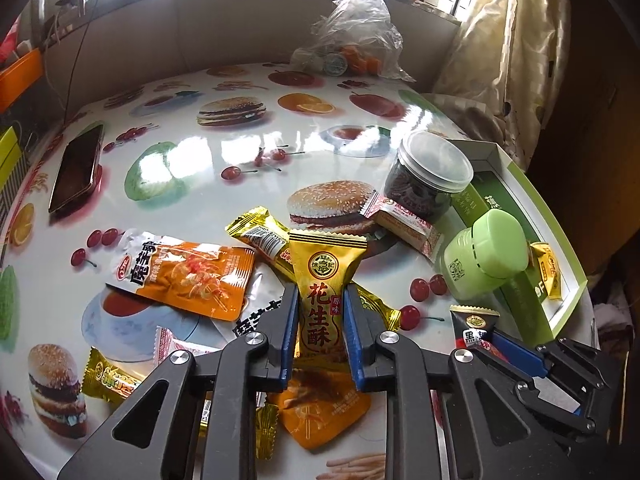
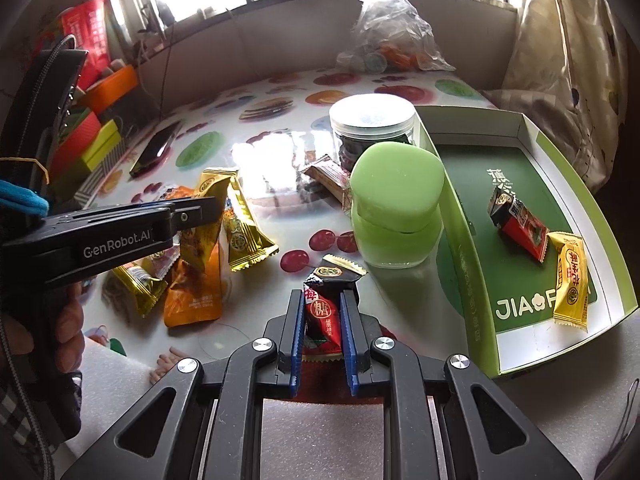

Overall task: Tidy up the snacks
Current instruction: 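Carry both held snacks over the green box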

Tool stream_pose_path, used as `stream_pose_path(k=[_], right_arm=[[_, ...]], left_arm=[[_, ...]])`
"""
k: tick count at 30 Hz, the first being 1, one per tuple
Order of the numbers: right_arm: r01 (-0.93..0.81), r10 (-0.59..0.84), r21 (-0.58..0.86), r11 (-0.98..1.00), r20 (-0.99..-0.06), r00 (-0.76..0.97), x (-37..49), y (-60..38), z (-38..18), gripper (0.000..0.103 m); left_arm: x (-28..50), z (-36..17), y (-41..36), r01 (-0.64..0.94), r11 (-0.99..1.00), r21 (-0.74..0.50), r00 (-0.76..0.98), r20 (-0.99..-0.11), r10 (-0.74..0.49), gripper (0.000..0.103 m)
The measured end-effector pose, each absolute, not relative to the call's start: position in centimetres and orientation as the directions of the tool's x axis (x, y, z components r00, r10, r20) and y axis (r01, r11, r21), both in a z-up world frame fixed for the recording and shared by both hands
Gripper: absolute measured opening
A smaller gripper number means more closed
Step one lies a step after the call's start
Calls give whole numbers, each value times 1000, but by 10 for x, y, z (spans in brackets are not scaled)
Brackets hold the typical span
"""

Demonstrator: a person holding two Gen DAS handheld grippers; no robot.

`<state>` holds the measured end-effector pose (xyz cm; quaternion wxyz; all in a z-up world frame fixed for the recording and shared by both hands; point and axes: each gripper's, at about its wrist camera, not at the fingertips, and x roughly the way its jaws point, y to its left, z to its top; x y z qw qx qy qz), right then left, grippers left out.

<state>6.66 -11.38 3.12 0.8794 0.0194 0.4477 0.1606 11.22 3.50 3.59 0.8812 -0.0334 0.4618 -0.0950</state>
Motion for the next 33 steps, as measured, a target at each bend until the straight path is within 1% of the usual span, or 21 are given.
stream_pose_path(k=[24,33], right_arm=[[-278,316,172,945,-701,639,52,-129,80,16],[-235,287,170,957,-673,682,50,-154,95,16]], left_arm=[[89,88,17,188,969,-160,623,-743,-244,23],[91,99,-8,244,952,-187,622,-723,-302,23]])
